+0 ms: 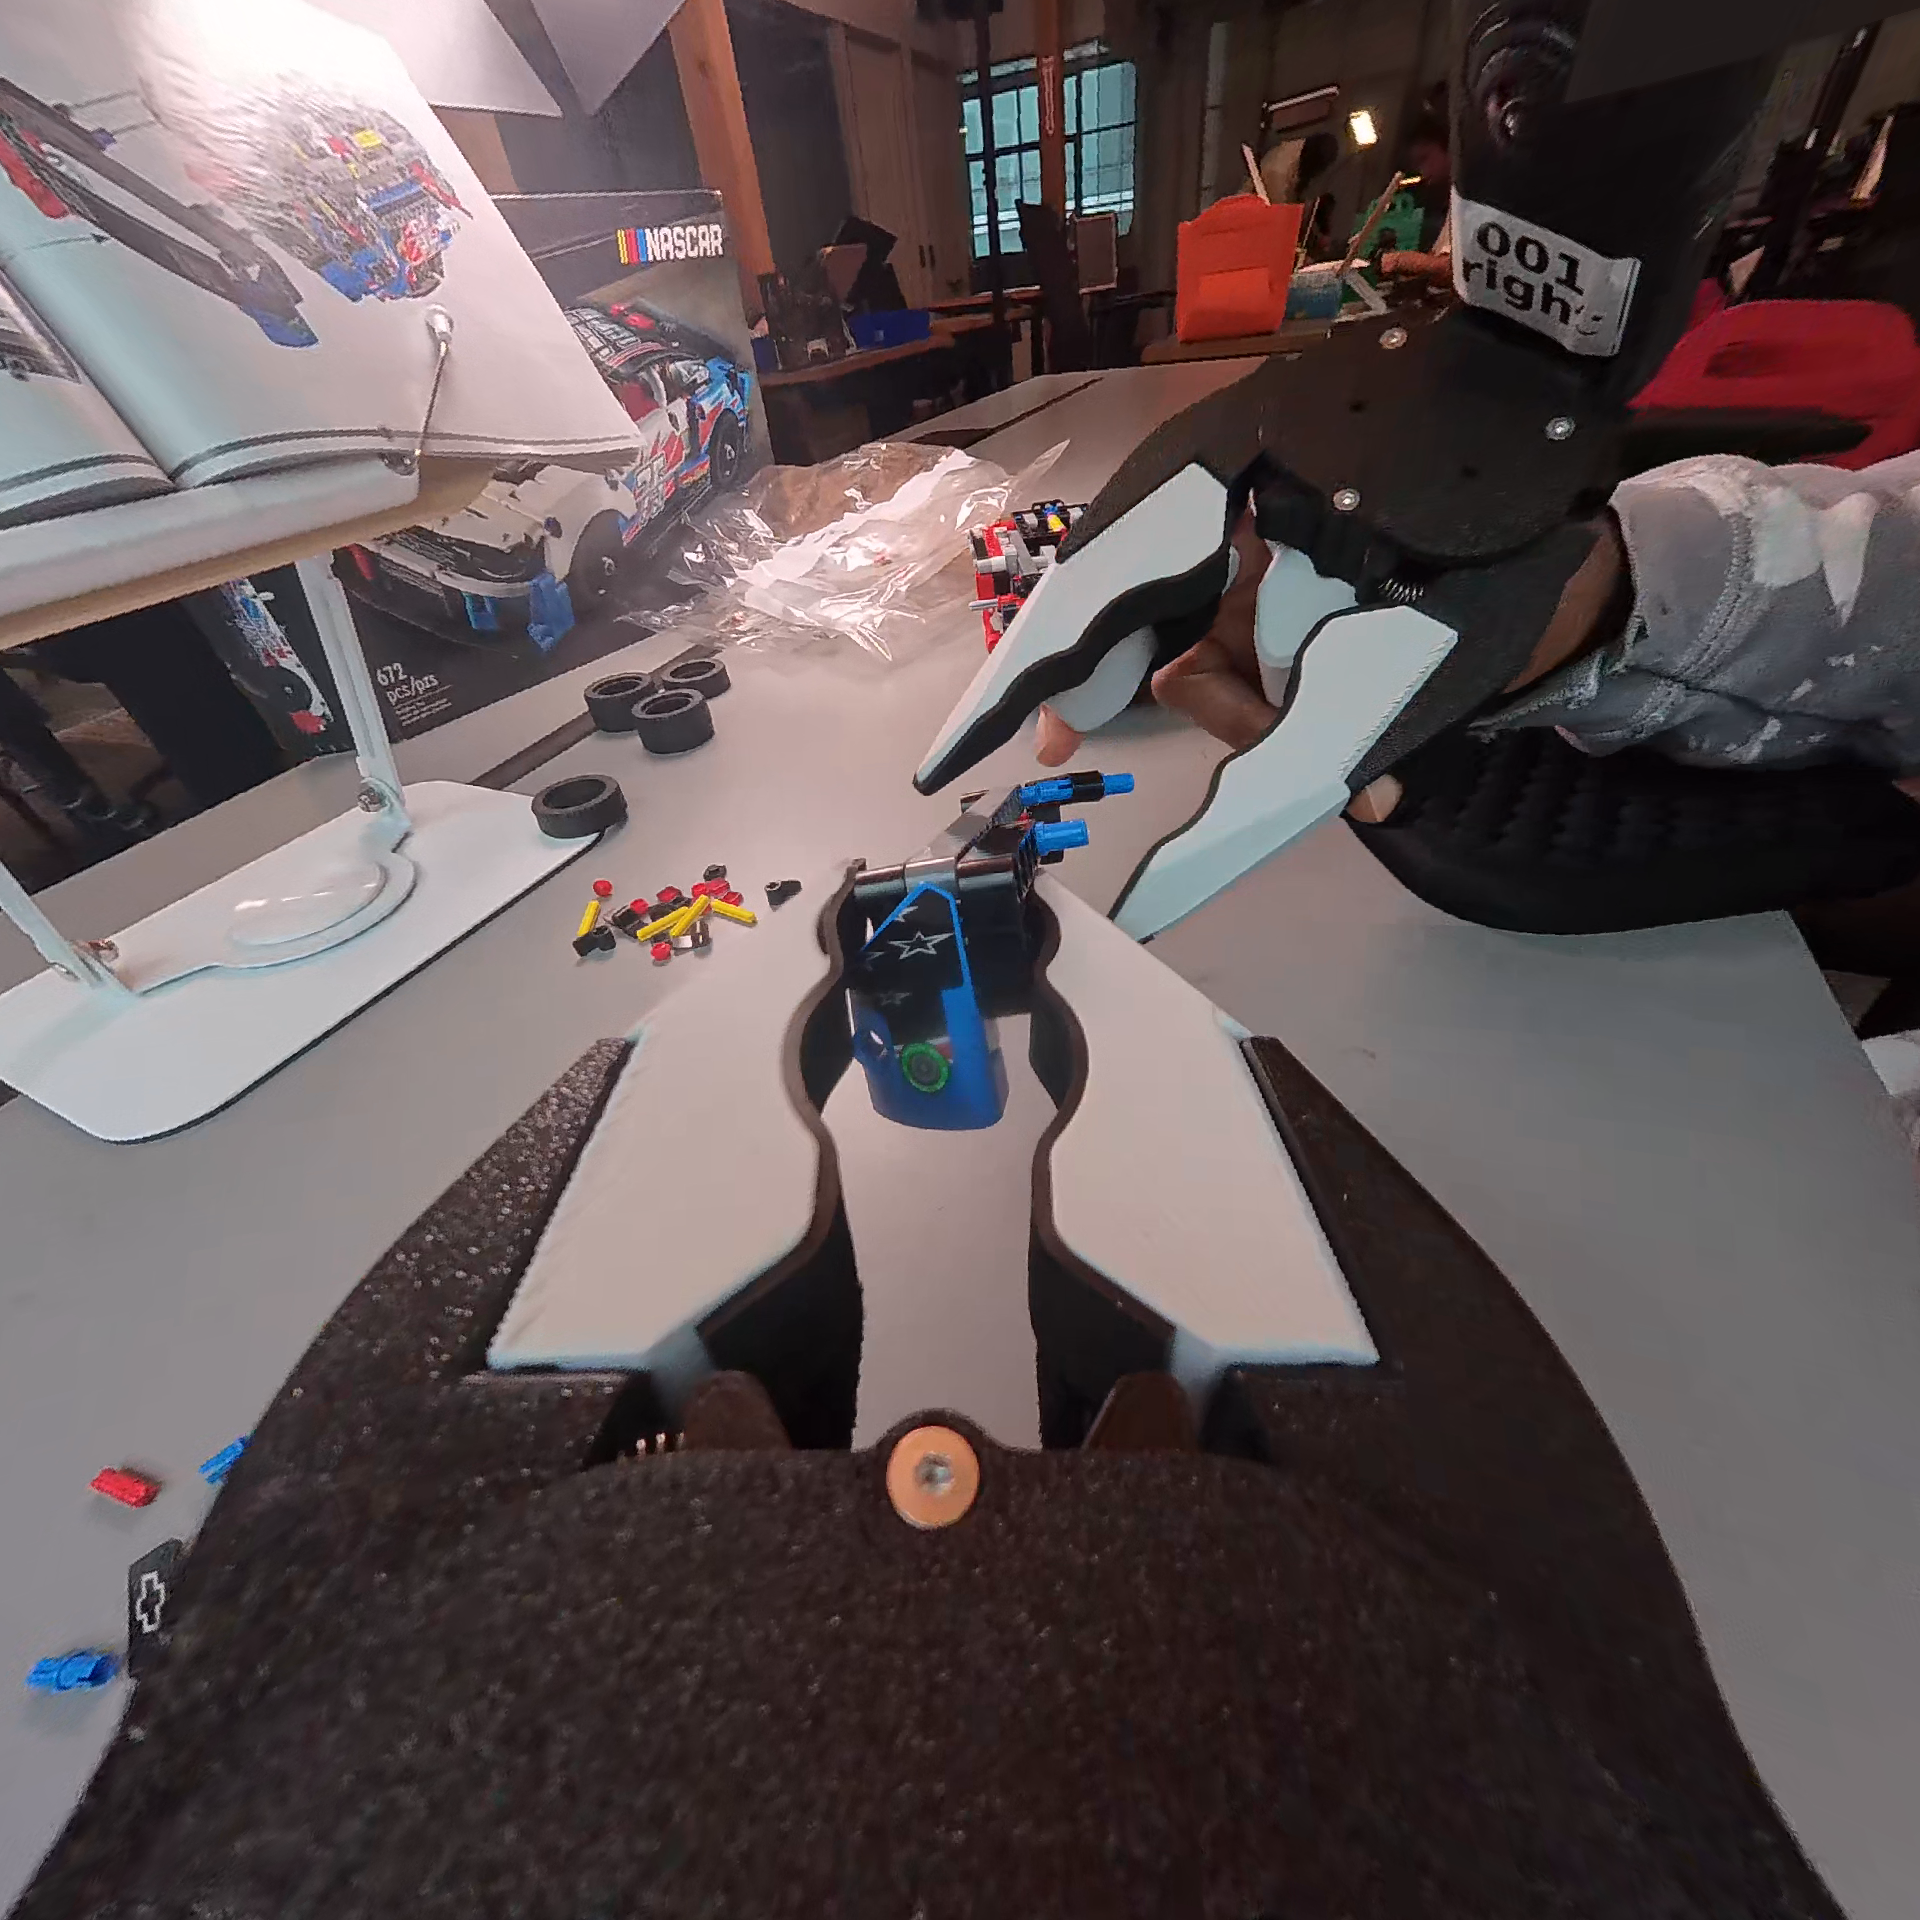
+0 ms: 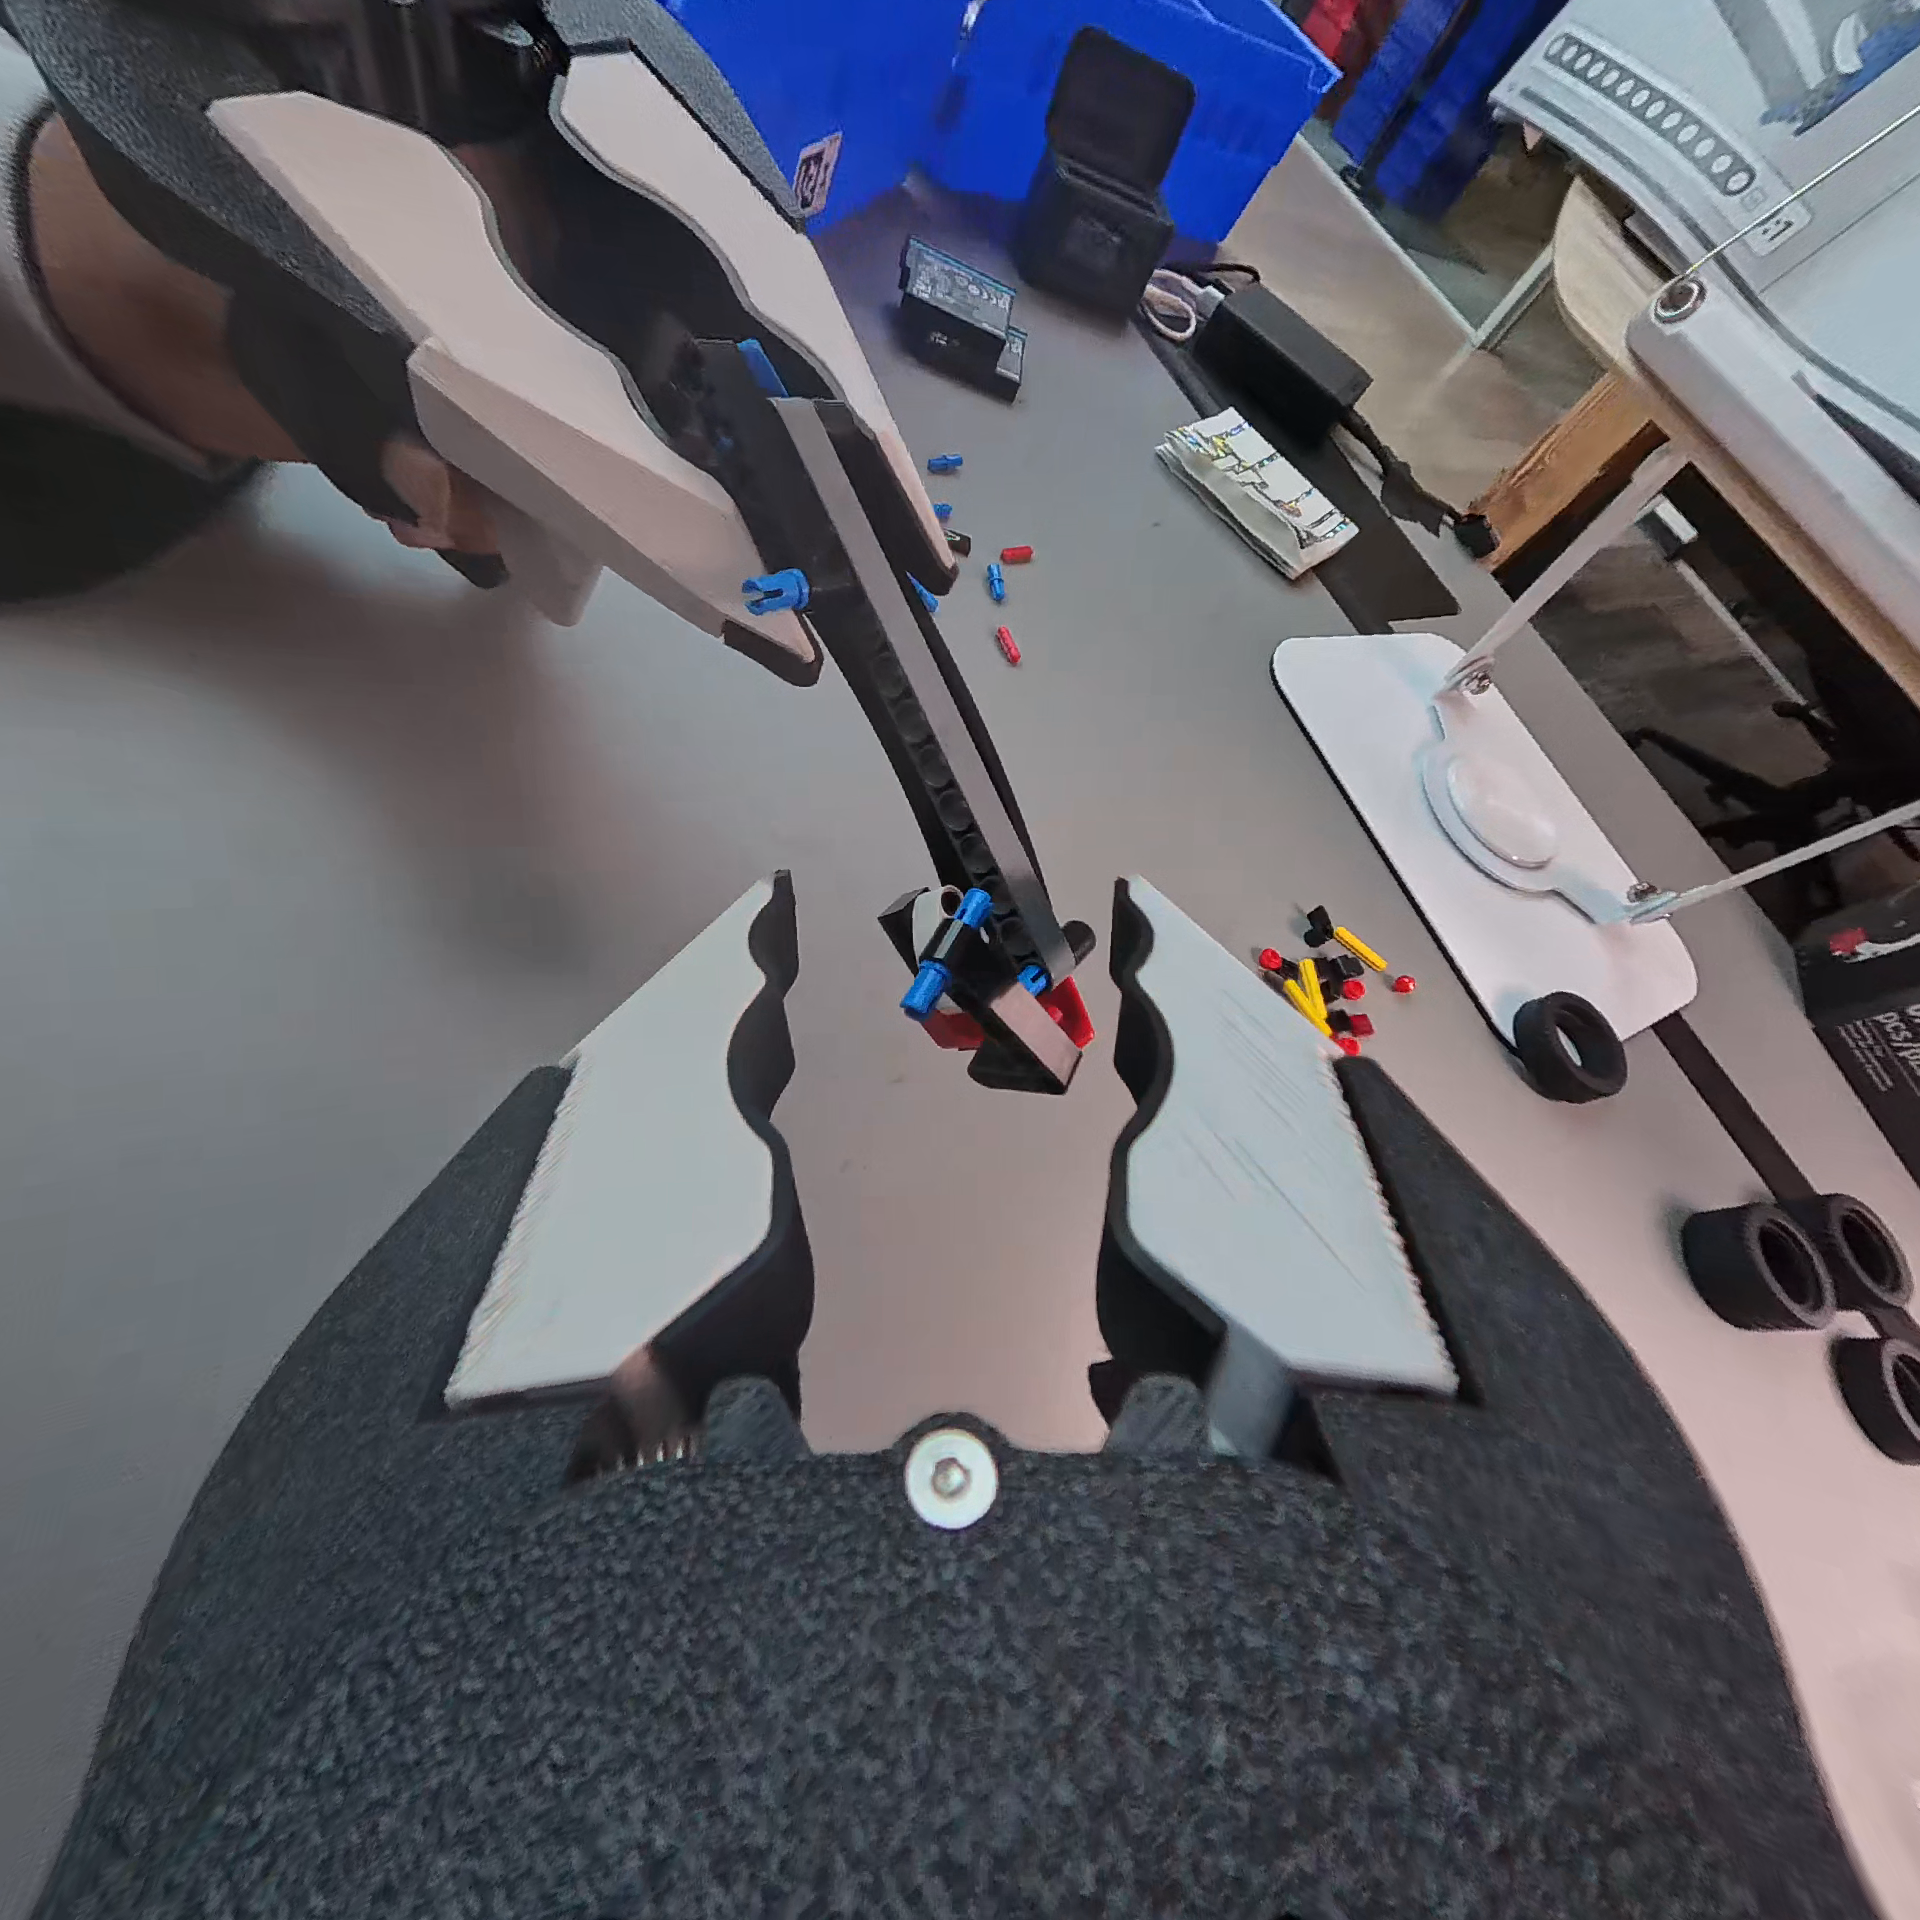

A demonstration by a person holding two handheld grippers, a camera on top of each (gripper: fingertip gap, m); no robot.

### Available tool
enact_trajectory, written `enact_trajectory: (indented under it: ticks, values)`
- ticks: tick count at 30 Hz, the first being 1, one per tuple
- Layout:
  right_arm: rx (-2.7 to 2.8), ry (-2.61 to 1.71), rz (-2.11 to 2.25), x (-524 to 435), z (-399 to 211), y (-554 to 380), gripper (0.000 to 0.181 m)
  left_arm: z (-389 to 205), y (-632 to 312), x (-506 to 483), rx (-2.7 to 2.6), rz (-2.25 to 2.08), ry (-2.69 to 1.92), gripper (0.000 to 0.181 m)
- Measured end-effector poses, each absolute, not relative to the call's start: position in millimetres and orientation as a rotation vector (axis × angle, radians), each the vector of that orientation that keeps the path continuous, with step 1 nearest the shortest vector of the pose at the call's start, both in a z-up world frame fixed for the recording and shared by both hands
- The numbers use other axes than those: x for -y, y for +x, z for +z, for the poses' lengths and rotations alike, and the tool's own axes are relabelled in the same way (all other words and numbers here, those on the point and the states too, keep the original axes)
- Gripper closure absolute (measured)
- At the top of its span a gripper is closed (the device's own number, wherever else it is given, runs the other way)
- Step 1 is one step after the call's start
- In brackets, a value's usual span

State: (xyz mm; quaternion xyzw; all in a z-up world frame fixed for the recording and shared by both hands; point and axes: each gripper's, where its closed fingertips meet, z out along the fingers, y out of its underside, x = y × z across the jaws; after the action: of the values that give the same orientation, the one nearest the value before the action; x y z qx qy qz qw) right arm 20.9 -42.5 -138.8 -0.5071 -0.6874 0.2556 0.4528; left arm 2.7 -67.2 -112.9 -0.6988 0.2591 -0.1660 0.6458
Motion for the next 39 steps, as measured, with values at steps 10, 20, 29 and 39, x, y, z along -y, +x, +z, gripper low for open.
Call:
enact_trajectory:
  ticks: [10, 20, 29, 39]
  values:
    - [1.493, -1.622, 0.609, -9, -164, 24, 0.126, -127, -8, 43, -0.460, -0.374, -1.713, 0.154]
    - [1.531, -1.610, 0.532, -6, -172, 23, 0.129, -134, -3, 41, -0.478, -0.362, -1.736, 0.153]
    - [1.527, -1.611, 0.549, -3, -171, 23, 0.130, -134, -2, 42, -0.484, -0.371, -1.732, 0.153]
    - [1.393, -1.571, 0.658, 6, -137, 50, 0.156, -136, 15, 49, -0.554, -0.386, -1.738, 0.152]
